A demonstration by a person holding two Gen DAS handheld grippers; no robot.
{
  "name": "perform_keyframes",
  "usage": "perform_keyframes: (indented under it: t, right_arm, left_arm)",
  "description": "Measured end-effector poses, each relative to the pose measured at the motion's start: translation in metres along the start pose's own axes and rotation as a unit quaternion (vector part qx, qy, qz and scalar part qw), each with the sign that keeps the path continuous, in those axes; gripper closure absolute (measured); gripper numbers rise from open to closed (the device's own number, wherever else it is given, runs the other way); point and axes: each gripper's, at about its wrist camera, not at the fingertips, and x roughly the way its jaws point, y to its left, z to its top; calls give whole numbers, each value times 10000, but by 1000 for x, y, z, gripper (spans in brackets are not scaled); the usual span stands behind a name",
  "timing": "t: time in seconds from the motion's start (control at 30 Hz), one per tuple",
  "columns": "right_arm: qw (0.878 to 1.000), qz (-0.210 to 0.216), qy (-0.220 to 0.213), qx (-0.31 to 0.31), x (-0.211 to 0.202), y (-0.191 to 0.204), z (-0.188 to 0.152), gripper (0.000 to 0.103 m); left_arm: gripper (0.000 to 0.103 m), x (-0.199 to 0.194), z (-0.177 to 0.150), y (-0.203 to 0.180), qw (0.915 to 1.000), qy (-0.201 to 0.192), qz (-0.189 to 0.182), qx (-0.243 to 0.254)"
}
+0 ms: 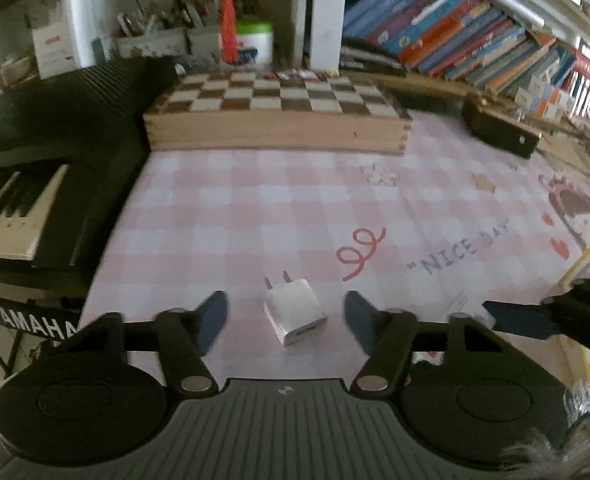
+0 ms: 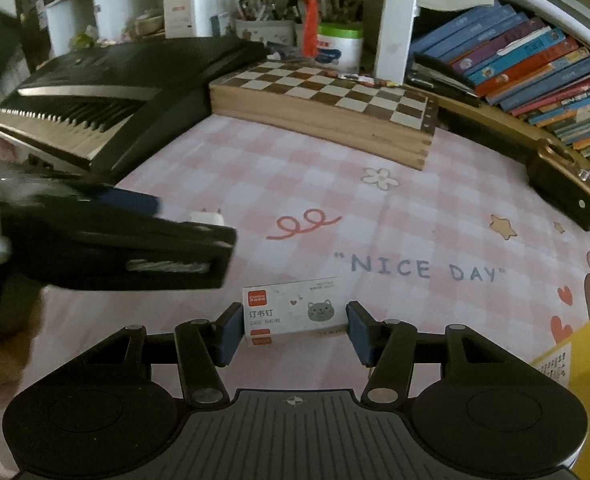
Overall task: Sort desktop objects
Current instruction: 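Grasp the staple box with the right tool while the left tool grasps the white charger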
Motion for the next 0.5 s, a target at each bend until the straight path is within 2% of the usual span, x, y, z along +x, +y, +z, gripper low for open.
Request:
perform_keyframes:
  t: [0.07, 0.1, 0.17, 0.3, 0.5]
  right_arm:
    - [10000, -3, 23, -7, 1, 0, -1, 48]
    - [10000, -4, 33, 6, 1, 0, -1, 48]
    - [10000, -6, 40, 26, 1, -1, -1, 48]
    - [10000, 16, 60, 50, 1, 0, -1, 48]
    - [9999, 22, 36, 100, -2, 3, -3, 48]
  left_arm:
    - [58, 8, -1, -4, 9999, 95, -4, 83]
    - [65, 10, -2, -6, 9998, 117, -4, 139]
    - [70, 11, -3, -10, 9997, 92, 35, 239]
    - [70, 6, -4, -6, 9998, 70, -2, 202]
    - [70, -22, 1, 3, 9997, -232, -81, 91]
